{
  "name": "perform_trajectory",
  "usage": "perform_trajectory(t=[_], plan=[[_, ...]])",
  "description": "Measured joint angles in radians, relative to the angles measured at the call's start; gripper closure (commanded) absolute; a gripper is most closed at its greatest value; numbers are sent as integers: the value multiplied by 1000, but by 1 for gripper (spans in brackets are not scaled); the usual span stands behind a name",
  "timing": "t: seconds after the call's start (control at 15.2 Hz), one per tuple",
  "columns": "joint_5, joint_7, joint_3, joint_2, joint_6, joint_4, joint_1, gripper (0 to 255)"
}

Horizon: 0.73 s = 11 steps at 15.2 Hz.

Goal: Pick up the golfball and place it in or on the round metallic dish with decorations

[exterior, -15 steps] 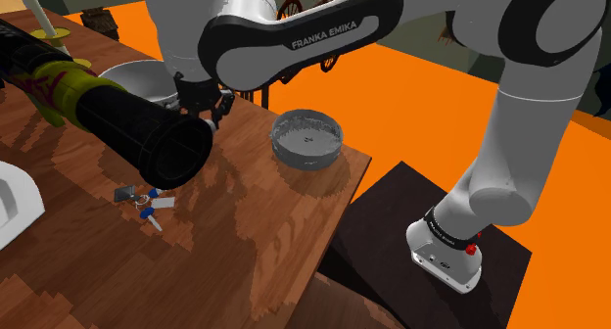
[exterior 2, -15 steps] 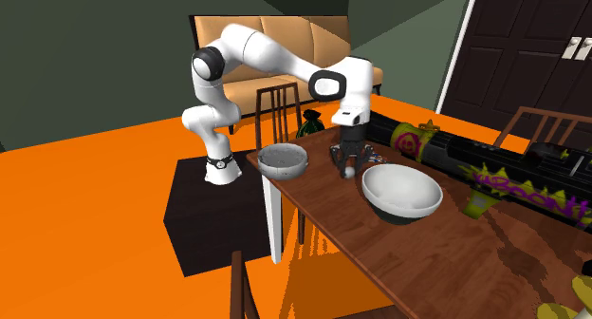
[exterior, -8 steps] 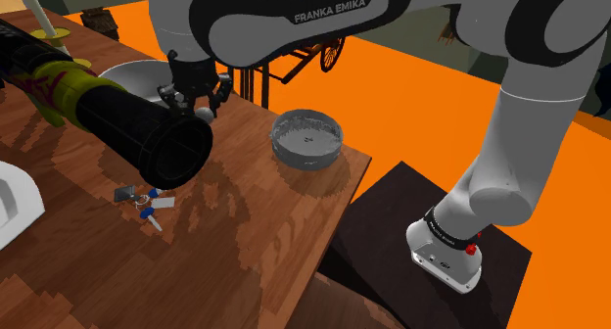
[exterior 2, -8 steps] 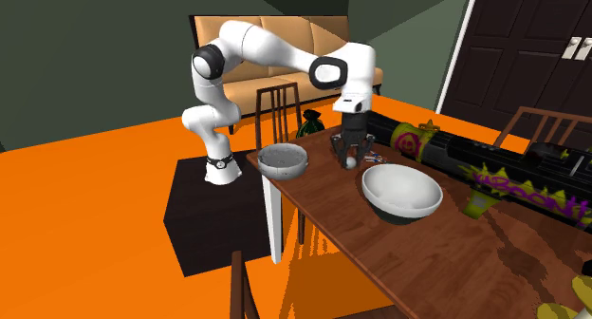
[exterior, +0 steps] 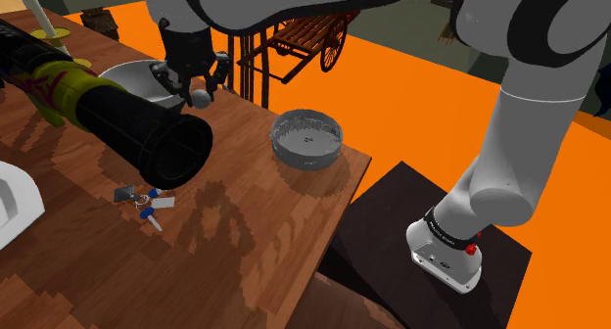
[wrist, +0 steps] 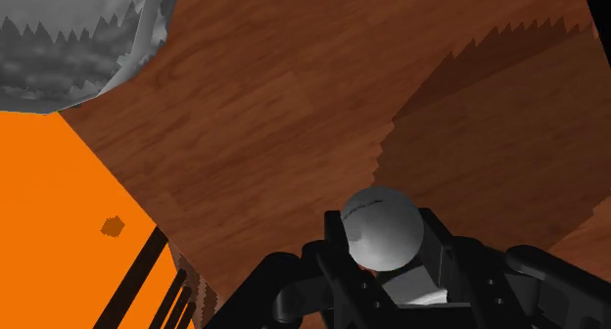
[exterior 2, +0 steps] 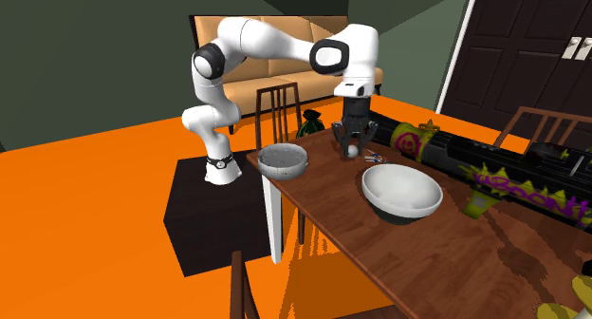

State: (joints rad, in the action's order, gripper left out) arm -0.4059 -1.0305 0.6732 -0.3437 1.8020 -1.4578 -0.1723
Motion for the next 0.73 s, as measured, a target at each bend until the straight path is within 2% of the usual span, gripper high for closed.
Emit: perform_trajectory(t=[0.26,0.33,0.73], plan=[[1,12,2,-3,-53,57,-9,255],[15,18,5,20,-46,32,5,255],[208,134,7,319,59,-286,144,255]])
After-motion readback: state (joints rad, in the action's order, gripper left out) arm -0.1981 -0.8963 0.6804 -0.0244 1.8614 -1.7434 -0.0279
